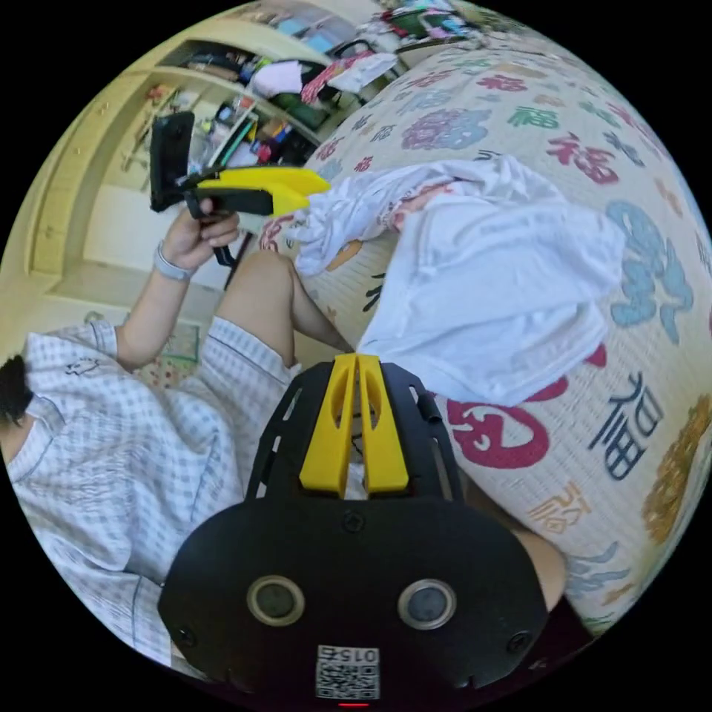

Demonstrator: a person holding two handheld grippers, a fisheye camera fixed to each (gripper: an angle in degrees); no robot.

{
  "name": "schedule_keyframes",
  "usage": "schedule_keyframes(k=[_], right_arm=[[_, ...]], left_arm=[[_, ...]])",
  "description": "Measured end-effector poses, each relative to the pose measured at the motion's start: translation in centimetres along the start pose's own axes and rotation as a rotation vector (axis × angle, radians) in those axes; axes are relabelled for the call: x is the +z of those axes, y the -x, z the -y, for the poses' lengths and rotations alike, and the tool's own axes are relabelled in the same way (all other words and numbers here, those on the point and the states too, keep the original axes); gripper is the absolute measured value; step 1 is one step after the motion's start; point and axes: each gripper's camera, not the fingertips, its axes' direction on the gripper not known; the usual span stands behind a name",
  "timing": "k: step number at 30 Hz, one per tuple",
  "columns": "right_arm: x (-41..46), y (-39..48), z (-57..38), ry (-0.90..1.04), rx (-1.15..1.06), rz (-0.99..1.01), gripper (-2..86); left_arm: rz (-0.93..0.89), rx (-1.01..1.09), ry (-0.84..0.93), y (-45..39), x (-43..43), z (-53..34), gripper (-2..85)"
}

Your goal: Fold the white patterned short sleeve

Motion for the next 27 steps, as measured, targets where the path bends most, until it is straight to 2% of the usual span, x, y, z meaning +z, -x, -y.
schedule_keyframes(k=[2, 6, 10, 15, 19, 23, 27], right_arm=[[-0.8, -1.1, -2.6, -0.113, 0.072, 0.05, -0.4], [-1.8, -1.6, -5.5, -0.173, 0.109, 0.054, -0.4], [-2.7, -1.9, -7.6, -0.24, 0.127, 0.09, -0.4], [-3.4, -1.5, -9.2, -0.261, 0.128, 0.073, -0.3], [-5.0, -0.8, -11.0, -0.373, 0.126, 0.075, 0.2], [-6.7, -0.2, -13.2, -0.52, 0.174, 0.002, 2.4], [-6.6, -0.1, -13.3, -0.553, 0.258, -0.014, 7.1]], left_arm=[[0.061, 0.051, 0.087, -1.1, 4.0, 1.6, 12.9], [0.077, 0.181, 0.138, -4.2, 9.8, 5.2, 12.6], [0.239, 0.498, 0.208, -10.8, 16.6, 9.1, 11.1], [0.368, 0.669, 0.183, -15.0, 20.9, 12.1, 2.6], [0.381, 0.619, 0.197, -13.4, 20.5, 15.4, 0.3], [0.397, 0.409, -0.01, -9.2, 10.6, 16.3, -0.1], [0.451, 0.236, -0.171, -5.5, 1.0, 15.2, -0.2]])
